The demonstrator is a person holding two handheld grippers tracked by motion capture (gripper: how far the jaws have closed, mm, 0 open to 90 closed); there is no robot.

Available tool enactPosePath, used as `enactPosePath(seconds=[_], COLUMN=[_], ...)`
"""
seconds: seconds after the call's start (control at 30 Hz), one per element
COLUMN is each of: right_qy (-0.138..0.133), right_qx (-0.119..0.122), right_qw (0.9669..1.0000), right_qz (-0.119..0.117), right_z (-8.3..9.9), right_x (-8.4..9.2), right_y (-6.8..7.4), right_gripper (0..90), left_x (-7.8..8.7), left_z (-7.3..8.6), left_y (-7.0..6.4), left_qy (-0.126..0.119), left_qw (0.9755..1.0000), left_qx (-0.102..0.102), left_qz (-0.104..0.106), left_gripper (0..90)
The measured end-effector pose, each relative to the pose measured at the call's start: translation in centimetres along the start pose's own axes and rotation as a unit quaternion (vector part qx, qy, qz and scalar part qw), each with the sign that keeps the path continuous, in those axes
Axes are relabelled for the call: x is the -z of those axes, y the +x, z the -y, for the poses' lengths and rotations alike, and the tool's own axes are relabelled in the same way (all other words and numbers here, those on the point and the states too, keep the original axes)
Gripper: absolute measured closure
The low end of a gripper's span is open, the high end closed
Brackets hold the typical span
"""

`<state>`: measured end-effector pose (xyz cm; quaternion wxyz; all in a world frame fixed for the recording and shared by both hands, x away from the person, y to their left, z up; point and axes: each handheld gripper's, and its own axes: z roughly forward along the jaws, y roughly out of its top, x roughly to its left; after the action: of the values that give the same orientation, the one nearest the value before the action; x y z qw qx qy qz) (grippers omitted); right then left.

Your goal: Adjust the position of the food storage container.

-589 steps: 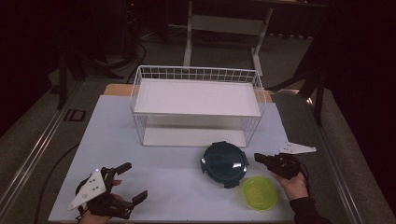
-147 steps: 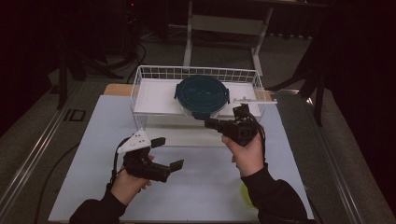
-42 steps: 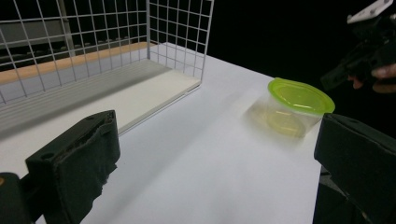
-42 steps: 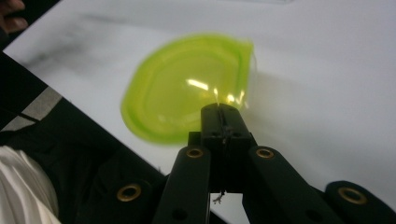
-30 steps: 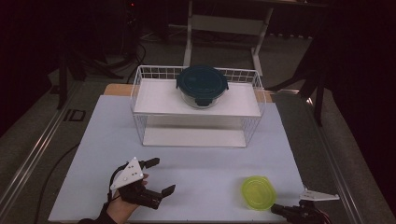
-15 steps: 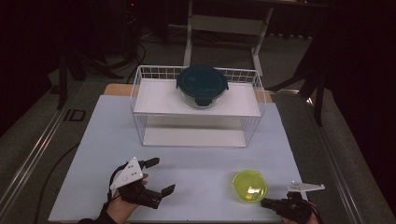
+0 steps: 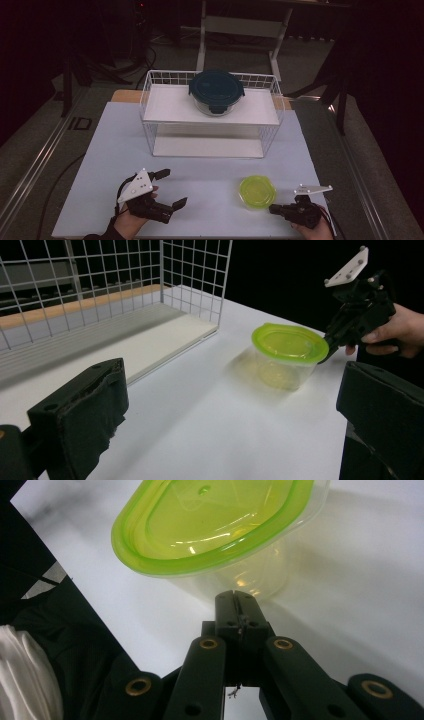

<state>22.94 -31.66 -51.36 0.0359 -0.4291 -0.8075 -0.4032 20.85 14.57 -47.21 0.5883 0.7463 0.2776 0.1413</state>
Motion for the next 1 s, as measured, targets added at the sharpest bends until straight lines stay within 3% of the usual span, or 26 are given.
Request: enactPosePath(seconds=[0.13,0.3,0.7,0.83,1.0], right_qy=[0.01,0.011,0.029,0.038,0.028], right_qx=[0.01,0.001,0.02,0.025,0.016], right_qw=[0.9999,0.9999,0.9993,0.999,0.9994], right_qz=[0.002,0.009,-0.009,-0.004,0.01], right_z=[-0.5,-0.7,-2.5,-2.8,-3.1], right_x=[-0.5,-0.6,-3.2,-3.7,-3.4], right_y=[0.0,-0.5,0.4,0.3,-0.4], right_gripper=[89.9,89.9,89.9,89.9,89.9], left_x=[0.0,0.0,0.0,0.0,0.1], left_z=[0.0,0.0,0.0,0.0,-0.1], left_y=[0.0,0.0,0.0,0.0,0.0], left_qy=[0.002,0.002,0.001,0.001,0.0], left_qw=[1.0,1.0,1.0,1.0,1.0], left_qx=[0.001,0.001,-0.002,-0.003,-0.004], left_qz=[0.0,0.0,0.001,0.0,0.0], left_gripper=[0.1,0.1,0.1,0.1,0.1])
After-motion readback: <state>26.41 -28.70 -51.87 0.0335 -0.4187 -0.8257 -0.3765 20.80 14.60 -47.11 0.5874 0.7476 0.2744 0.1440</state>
